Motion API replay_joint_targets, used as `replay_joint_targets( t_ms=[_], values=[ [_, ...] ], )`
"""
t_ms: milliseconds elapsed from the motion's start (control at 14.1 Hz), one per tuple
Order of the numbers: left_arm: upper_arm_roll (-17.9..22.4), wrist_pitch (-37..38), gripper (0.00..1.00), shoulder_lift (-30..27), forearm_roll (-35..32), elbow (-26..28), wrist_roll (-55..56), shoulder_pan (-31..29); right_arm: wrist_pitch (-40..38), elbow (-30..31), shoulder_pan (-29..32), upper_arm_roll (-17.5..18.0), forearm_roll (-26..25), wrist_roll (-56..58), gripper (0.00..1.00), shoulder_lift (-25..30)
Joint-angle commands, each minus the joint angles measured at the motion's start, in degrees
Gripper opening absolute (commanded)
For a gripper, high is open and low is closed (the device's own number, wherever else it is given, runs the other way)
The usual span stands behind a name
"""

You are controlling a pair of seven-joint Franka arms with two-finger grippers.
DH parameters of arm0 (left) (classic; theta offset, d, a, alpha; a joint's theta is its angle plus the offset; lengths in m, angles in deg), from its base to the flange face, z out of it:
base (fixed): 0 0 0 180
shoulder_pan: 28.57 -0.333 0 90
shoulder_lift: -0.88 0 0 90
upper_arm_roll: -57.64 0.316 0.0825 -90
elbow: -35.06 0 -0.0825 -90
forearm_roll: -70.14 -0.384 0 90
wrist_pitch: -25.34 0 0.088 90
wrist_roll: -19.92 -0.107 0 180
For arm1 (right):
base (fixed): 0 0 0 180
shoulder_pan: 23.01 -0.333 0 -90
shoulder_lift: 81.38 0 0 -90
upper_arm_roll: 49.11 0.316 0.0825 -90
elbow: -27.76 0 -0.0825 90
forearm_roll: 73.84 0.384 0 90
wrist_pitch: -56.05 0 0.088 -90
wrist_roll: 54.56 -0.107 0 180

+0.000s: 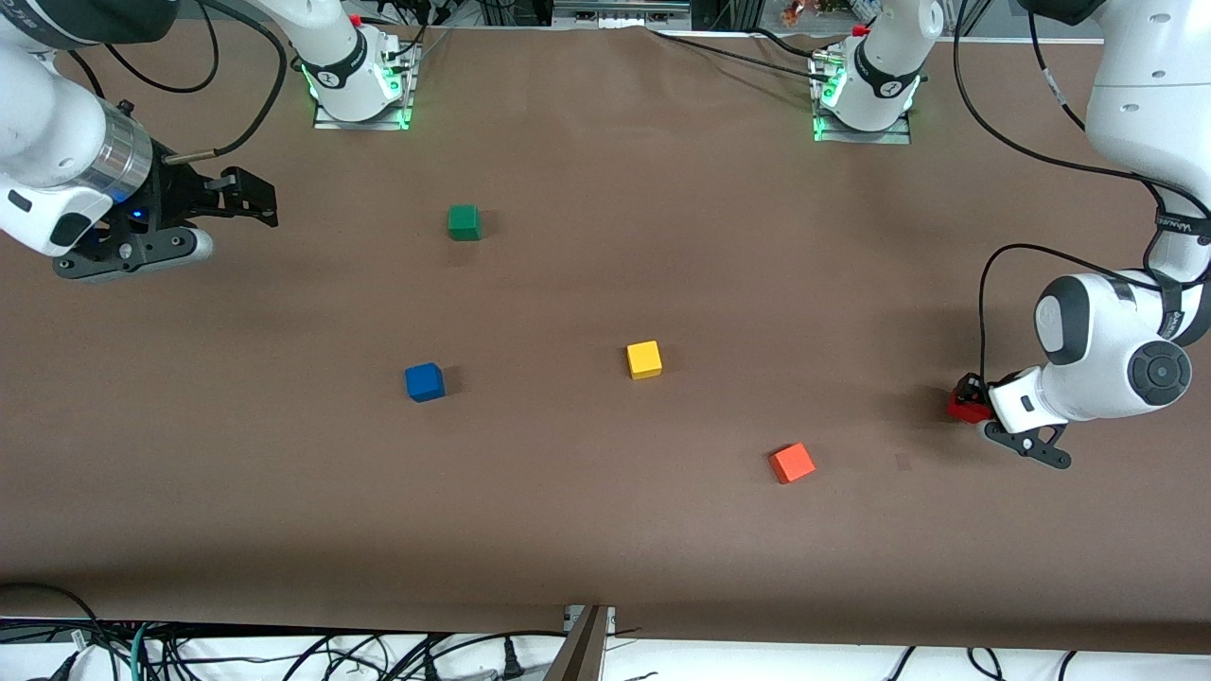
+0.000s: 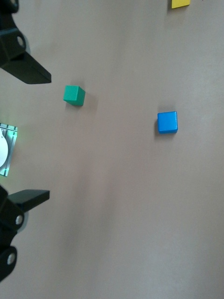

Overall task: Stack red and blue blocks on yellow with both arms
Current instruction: 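Carry the red cube to the yellow cube while the right gripper grasps blue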

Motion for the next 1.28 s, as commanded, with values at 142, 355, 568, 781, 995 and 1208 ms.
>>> replay_joint_targets(
  t_ms=[142, 355, 568, 781, 995, 1208],
  values=[
    [-12.0, 8.6, 0.00, -4.8, 0.2, -3.4, 23.3, 1.9, 3.1, 1.9, -0.6, 1.5, 0.4, -3.4, 1.00, -0.8],
    [-13.7, 9.6, 0.00, -4.8, 0.4, -5.6, 38.6, 9.2, 11.8, 2.2, -5.1, 1.4, 0.4, -11.6, 1.00, -7.0],
    [-13.7, 9.4, 0.00, -3.9, 1.1, -5.7, 54.7, 17.7, 20.7, 2.1, -6.8, 1.4, 0.5, -16.2, 1.00, -14.3],
    [-13.7, 8.9, 0.00, -0.2, 1.2, -8.2, 61.6, 24.0, 28.9, 2.0, -8.0, 1.4, 1.0, -17.0, 1.00, -21.4],
    [-13.6, 8.9, 0.00, 3.1, 0.8, -11.7, 69.0, 29.0, 35.0, 1.8, -7.7, 1.4, 2.1, -16.2, 1.00, -26.9],
    [-13.2, 8.8, 0.00, 6.2, 0.6, -15.7, 72.6, 31.5, 39.5, 1.7, -7.6, 1.3, 1.5, -15.8, 1.00, -31.1]
  ],
)
